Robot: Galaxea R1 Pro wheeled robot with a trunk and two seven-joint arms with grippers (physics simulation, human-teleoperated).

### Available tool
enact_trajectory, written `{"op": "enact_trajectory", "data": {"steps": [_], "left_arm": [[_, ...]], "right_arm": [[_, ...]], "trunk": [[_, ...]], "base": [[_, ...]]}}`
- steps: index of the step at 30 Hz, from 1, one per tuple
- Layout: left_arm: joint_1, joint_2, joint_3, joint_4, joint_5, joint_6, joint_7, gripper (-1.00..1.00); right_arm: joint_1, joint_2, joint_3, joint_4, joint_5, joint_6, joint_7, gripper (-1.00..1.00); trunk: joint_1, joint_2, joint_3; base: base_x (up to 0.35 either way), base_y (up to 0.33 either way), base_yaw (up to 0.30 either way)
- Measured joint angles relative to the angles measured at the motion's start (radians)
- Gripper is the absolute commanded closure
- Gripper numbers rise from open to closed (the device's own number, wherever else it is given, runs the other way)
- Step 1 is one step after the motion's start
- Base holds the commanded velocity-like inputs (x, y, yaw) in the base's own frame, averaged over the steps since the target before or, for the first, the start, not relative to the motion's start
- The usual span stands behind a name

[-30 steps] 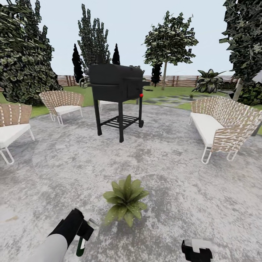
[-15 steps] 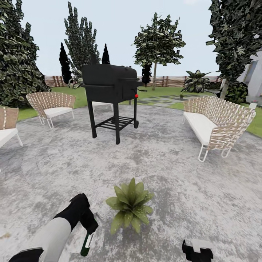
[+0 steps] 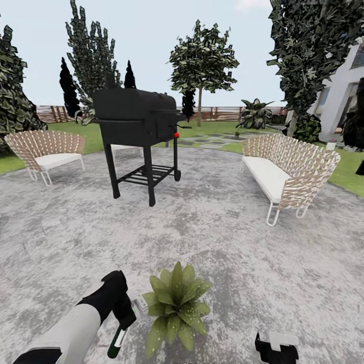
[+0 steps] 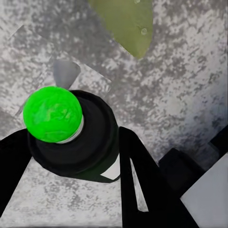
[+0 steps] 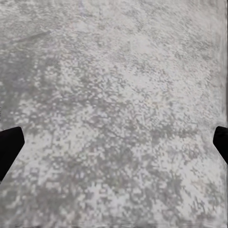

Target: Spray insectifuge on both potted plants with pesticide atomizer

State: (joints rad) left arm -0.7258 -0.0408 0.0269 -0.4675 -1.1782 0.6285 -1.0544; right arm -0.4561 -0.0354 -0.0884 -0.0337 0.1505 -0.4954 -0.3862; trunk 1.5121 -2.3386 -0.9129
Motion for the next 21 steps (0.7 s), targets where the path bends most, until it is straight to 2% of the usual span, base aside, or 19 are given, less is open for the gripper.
{"op": "enact_trajectory", "data": {"steps": [7, 11, 14, 17, 19, 21], "left_arm": [[0.003, 0.056, -0.001, 0.000, 0.001, -0.010, -0.007, 1.00], [0.004, 0.054, -0.002, 0.003, 0.004, -0.015, -0.050, 1.00], [0.011, 0.038, 0.002, 0.016, 0.006, -0.017, -0.055, 1.00], [0.042, 0.024, 0.000, 0.014, 0.005, -0.017, -0.056, 1.00], [0.045, 0.032, 0.001, 0.006, 0.003, -0.017, -0.060, 1.00], [0.043, 0.061, 0.003, 0.003, 0.001, -0.017, -0.061, 1.00]], "right_arm": [[0.000, 0.000, 0.000, 0.000, 0.000, 0.000, 0.000, -1.00], [0.000, 0.000, 0.000, 0.000, 0.000, 0.000, -0.001, -1.00], [0.000, 0.000, 0.000, 0.000, 0.000, -0.001, -0.001, -1.00], [0.000, 0.000, 0.000, 0.000, 0.000, 0.000, 0.000, -1.00], [0.000, 0.000, 0.000, 0.000, 0.000, 0.000, 0.000, -1.00], [0.000, 0.000, 0.000, 0.000, 0.000, 0.000, 0.000, -1.00]], "trunk": [[0.000, 0.000, 0.004], [0.000, 0.000, 0.006], [0.001, 0.000, 0.007], [0.001, 0.000, 0.007], [0.000, 0.000, 0.007], [0.000, 0.000, 0.007]], "base": [[-0.177, 0.302, -0.284], [-0.315, 0.066, -0.287], [-0.332, 0.004, -0.288], [-0.333, 0.075, -0.241], [-0.326, 0.141, -0.081], [-0.234, 0.211, -0.021]]}}
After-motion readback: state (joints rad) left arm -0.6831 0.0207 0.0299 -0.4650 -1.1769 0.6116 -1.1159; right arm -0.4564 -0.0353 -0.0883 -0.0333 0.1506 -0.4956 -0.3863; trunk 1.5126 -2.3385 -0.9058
